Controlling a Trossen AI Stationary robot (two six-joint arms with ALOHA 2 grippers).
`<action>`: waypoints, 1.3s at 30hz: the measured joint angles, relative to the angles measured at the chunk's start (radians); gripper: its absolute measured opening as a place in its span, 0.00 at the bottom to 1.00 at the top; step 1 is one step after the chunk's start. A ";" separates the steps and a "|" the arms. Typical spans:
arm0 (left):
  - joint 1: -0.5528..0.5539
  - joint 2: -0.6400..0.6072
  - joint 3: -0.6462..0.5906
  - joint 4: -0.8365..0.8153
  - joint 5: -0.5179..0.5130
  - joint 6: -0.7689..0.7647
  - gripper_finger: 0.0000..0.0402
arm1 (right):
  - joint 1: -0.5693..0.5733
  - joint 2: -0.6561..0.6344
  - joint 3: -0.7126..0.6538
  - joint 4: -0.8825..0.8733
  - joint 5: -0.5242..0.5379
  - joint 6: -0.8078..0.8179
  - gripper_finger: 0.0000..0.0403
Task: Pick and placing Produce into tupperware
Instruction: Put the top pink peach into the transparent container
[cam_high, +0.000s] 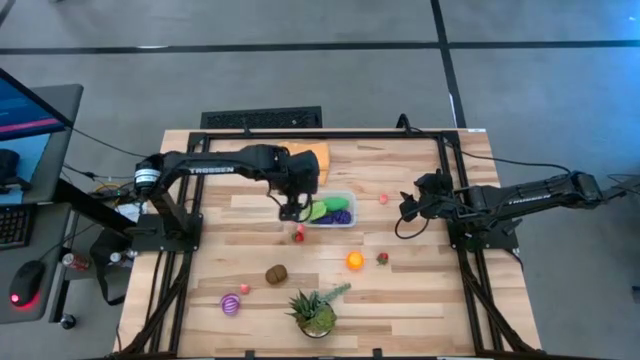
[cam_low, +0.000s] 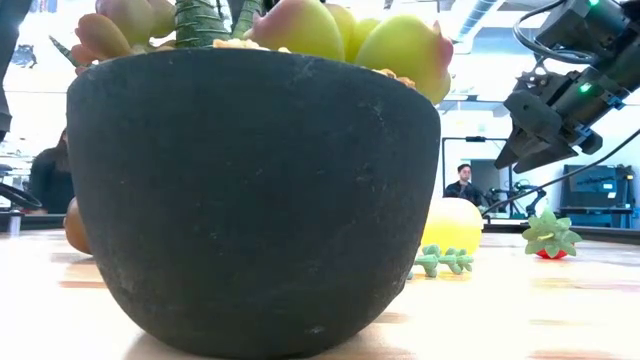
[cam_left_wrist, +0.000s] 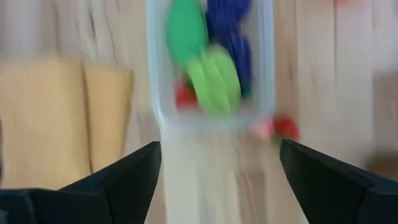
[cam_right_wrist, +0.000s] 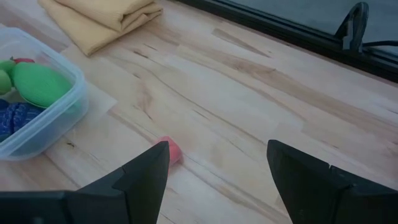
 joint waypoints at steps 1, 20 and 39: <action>-0.006 0.000 0.019 -0.073 -0.004 -0.026 0.80 | 0.000 0.000 0.000 0.000 0.000 0.000 0.66; -0.233 -0.219 -0.146 -0.395 -0.248 -0.363 0.80 | 0.000 0.000 0.000 -0.003 -0.004 0.000 0.66; -0.537 -0.850 -0.722 0.104 -0.588 -0.917 0.80 | 0.000 0.000 0.000 0.135 -0.004 -0.198 0.66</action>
